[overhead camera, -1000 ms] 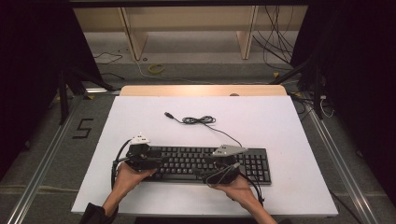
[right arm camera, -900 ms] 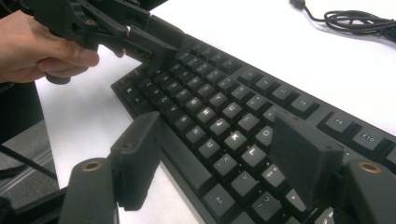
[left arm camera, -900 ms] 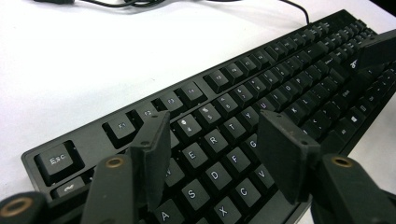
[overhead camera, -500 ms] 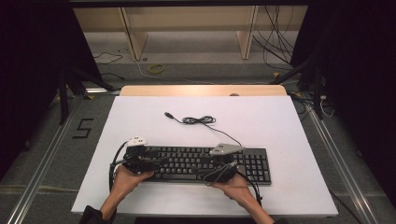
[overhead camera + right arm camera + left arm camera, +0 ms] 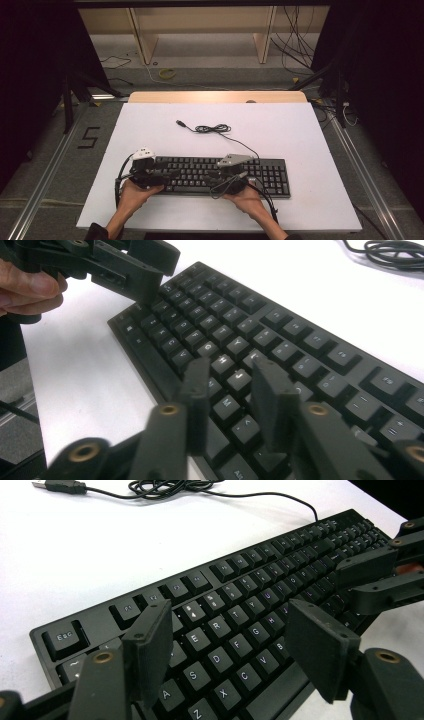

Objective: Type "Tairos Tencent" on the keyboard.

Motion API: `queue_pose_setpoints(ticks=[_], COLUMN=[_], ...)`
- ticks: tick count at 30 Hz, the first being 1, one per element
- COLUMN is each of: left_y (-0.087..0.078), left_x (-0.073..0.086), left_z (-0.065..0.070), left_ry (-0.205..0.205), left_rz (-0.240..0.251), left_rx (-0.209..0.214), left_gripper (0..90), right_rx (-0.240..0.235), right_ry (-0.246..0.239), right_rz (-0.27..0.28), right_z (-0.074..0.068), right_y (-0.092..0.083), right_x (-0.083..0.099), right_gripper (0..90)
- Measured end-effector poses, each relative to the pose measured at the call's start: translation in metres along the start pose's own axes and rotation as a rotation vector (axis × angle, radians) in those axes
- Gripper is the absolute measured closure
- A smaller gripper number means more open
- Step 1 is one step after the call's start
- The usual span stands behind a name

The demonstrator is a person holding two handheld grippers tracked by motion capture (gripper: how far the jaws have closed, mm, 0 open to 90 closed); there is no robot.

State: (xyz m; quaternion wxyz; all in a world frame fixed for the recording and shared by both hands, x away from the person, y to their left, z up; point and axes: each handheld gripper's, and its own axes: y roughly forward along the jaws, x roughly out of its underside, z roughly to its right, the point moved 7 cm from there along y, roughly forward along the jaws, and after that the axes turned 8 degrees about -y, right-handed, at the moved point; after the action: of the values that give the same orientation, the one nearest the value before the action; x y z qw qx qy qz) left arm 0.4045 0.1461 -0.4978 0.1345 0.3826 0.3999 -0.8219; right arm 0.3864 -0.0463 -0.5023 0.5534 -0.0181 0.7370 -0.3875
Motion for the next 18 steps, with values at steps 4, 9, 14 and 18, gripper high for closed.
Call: queue_pose_setpoints(ticks=[4, 9, 14, 18], left_y=[-0.001, -0.003, -0.007, -0.009], left_x=[0.002, 0.005, 0.008, 0.011], left_z=[0.001, 0.003, 0.007, 0.01], left_ry=[-0.002, 0.002, 0.004, 0.01], left_rz=[0.004, 0.008, 0.014, 0.01], left_rx=[0.003, 0.01, 0.018, 0.025], left_gripper=[35.1, 34.8, 34.8, 34.7], right_rx=[-0.003, -0.008, -0.01, -0.01], right_ry=[-0.004, -0.011, -0.022, -0.017], right_rz=[-0.007, -0.022, -0.044, -0.051], right_z=[-0.001, -0.005, -0.007, -0.007], right_y=[0.005, 0.015, 0.022, 0.026], right_x=[0.0, 0.0, 0.003, 0.004], right_gripper=[79.0, 85.9, 90.0, 90.0])
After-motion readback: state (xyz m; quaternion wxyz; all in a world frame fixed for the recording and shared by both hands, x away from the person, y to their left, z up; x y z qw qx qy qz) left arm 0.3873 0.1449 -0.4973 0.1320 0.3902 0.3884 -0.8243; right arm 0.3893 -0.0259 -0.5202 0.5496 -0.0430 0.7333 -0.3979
